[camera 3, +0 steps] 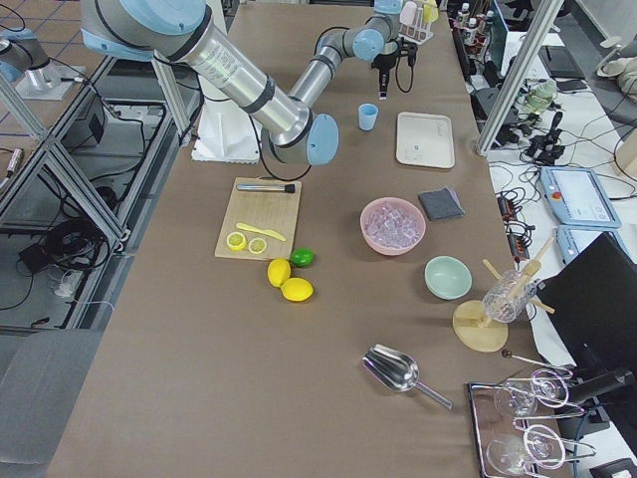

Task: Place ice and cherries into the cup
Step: 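Carry the ice cube to the light-blue cup with the right gripper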

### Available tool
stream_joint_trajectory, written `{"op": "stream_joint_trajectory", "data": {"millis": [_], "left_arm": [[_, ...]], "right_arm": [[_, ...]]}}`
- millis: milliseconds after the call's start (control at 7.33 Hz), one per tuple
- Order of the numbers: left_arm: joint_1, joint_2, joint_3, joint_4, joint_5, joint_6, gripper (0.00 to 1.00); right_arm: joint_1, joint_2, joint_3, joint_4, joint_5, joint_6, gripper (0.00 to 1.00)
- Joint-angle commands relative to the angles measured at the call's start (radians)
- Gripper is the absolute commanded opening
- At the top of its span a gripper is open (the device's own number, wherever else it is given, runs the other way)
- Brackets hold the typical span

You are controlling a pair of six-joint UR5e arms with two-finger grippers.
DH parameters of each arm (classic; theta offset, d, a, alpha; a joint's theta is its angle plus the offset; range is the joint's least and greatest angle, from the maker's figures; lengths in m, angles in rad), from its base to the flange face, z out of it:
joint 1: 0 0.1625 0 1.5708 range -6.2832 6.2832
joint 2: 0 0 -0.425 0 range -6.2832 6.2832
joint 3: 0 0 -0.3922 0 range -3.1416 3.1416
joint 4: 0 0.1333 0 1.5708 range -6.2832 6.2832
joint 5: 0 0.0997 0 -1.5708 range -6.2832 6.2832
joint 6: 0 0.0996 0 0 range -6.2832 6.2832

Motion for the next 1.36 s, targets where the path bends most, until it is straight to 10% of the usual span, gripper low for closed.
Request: {"op": "stream_joint_trajectory", "data": {"millis": [0, 545, 682, 955, 1227], "left_arm": [[0.0, -0.001, 0.002, 0.0, 0.001, 0.0, 0.98], [0.0, 0.0, 0.008, 0.0, 0.001, 0.0, 0.98], [0.0, 0.0, 0.009, 0.0, 0.001, 0.0, 0.98], [0.0, 0.0, 0.008, 0.0, 0.001, 0.0, 0.98], [0.0, 0.0, 0.008, 0.0, 0.001, 0.0, 0.98]], "right_arm": [[-0.059, 0.009, -0.051, 0.087, -0.06, 0.052, 0.25], [-0.127, 0.012, -0.084, 0.151, -0.158, 0.071, 0.27], [-0.139, 0.01, -0.092, 0.154, -0.172, 0.069, 0.39], [-0.142, 0.005, -0.088, 0.154, -0.183, 0.057, 0.98], [-0.109, -0.036, -0.028, 0.142, -0.163, 0.021, 0.98]]}}
